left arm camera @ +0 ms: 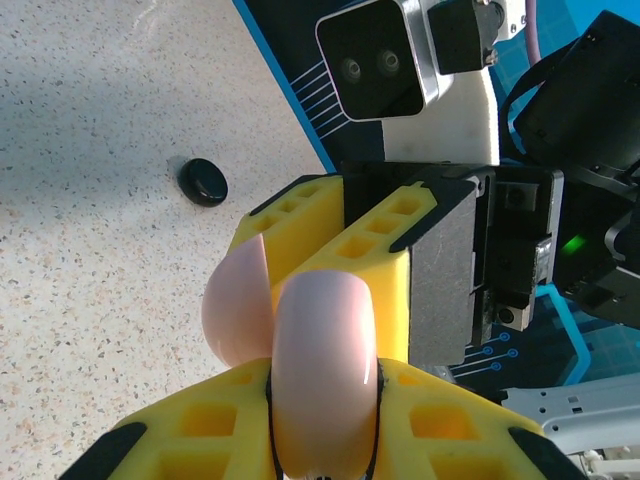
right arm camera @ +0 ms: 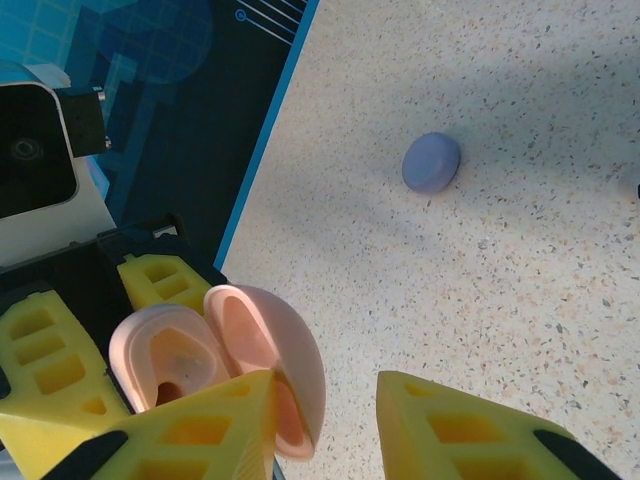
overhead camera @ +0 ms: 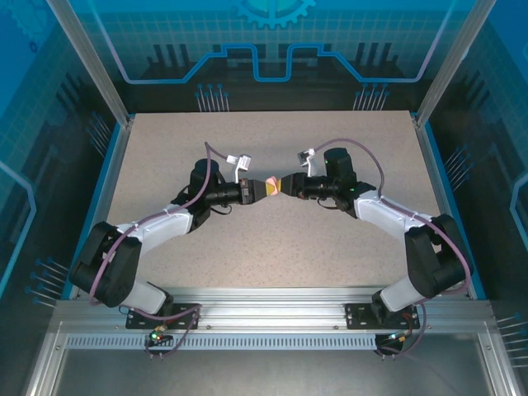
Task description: Insert wireless bluetooth earbuds into charging case
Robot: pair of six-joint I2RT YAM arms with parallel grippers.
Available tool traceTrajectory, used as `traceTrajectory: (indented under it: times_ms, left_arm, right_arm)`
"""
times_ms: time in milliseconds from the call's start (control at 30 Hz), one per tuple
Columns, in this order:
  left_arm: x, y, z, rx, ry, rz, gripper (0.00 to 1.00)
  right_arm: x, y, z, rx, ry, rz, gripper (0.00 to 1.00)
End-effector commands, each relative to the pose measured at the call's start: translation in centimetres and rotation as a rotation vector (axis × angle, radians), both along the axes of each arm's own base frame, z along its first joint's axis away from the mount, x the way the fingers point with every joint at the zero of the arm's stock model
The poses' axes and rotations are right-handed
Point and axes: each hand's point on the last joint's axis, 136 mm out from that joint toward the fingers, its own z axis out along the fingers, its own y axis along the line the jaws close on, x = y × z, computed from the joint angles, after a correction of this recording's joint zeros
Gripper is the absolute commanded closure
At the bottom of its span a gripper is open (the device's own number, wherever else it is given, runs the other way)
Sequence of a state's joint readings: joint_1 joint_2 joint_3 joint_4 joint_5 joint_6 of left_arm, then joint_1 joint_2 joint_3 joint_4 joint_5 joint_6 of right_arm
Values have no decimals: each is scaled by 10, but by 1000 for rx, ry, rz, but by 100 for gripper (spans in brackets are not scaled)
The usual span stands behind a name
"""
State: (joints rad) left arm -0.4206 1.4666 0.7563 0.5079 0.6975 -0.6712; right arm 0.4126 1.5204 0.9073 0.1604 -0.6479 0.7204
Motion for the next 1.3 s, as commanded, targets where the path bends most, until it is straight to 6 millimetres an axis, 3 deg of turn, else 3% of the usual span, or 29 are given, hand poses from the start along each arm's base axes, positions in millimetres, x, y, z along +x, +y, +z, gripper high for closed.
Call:
traceTrajectory:
  times_ms: [0,233,367,433,733,933,967,1133,1267]
  left_arm:
    - [-2,-2,31,-49,-77,-29,100]
    - [0,-2,33,-44,-81,-28,100]
    - [1,-2,32,-41,-81,-26,100]
    - [1,-2,32,-41,-81,-28,100]
    - [2,-4,34,-43,-78,-34,100]
    - [0,-5,31,-42,-71,-42,100]
    - [0,-6,31,-41,-71,-43,100]
    - [-2,-9,28,-39,-63,-53,100]
    - [-2,-10,27,-39,-61,-56,100]
  right_arm:
    - [1,4,1,8,-21,26,69]
    - [-2,4,-3,14,-13,44,75]
    - [-6,0,-4,12,-17,46,70]
    - [-10,-4,-13,5,4,41,69]
    - [-7,-6,-18,4,14,31,70]
    - [0,-4,-14,19,14,27,71]
    - [5,-1,-3,30,-9,27,72]
    - [10,3,6,41,-21,36,75]
    - [10,3,8,44,-28,41,84]
